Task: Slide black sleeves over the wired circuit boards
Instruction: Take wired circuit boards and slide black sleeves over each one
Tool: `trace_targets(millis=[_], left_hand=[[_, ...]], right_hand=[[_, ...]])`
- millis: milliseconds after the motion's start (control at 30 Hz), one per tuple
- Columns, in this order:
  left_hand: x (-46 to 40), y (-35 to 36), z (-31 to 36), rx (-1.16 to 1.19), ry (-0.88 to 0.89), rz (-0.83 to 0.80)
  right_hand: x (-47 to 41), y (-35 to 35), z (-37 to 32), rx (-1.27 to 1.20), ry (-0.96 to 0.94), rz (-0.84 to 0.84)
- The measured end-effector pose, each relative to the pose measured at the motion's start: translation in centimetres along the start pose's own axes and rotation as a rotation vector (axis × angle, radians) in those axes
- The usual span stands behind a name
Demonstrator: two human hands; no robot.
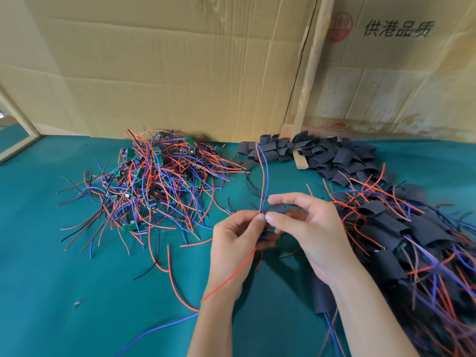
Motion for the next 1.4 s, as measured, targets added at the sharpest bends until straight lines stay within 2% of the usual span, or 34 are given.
trace_targets(millis=[133, 233, 467, 567, 733, 1033, 1267, 1400], left_hand=[[0.0, 0.0, 0.0, 0.006, -0.009, 0.005], [0.0, 0.0, 0.0, 0.011, -0.015, 0.012], [-0.2, 0.5, -0.3, -0.012, -0.005, 0.011], [-0.2, 0.8, -0.2, -0.03, -0.007, -0.001], [-0.1, 0.8, -0.2, -0.042, -0.01, -0.003], [0.1, 0.7, -0.1, -0.059, 0.025, -0.026], [0.1, 0.6, 0.1, -0.051, 0.046, -0.023], [0.1, 0.6, 0.1, -0.043, 0.053, -0.02]], right_hand=[[0.0, 0.1, 0.0, -0.107, 0.01, -0.055], [0.0, 0.1, -0.2, -0.088, -0.003, -0.011], [-0.8, -2.4, -5.6, -0.044, -0.382, 0.344], [-0.8, -2.3, -7.8, 0.052, -0.508, 0.352], [-1.5, -0.2, -8.6, 0.293, -0.602, 0.303], [-2.0, 0.3, -7.6, 0.429, -0.663, 0.365], [-2.6, -1.1, -7.0, 0.186, -0.512, 0.334], [-2.6, -1.6, -7.1, 0.129, -0.479, 0.294]])
Point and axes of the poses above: each hand's wrist, its own x-axis away from the middle knuckle, its own y-axis out of the palm, z = x × y, the point moved 2 cm from there along -x, towards the middle knuckle, and after that the axes turned 13 degrees about -x, right-handed, at the moved point
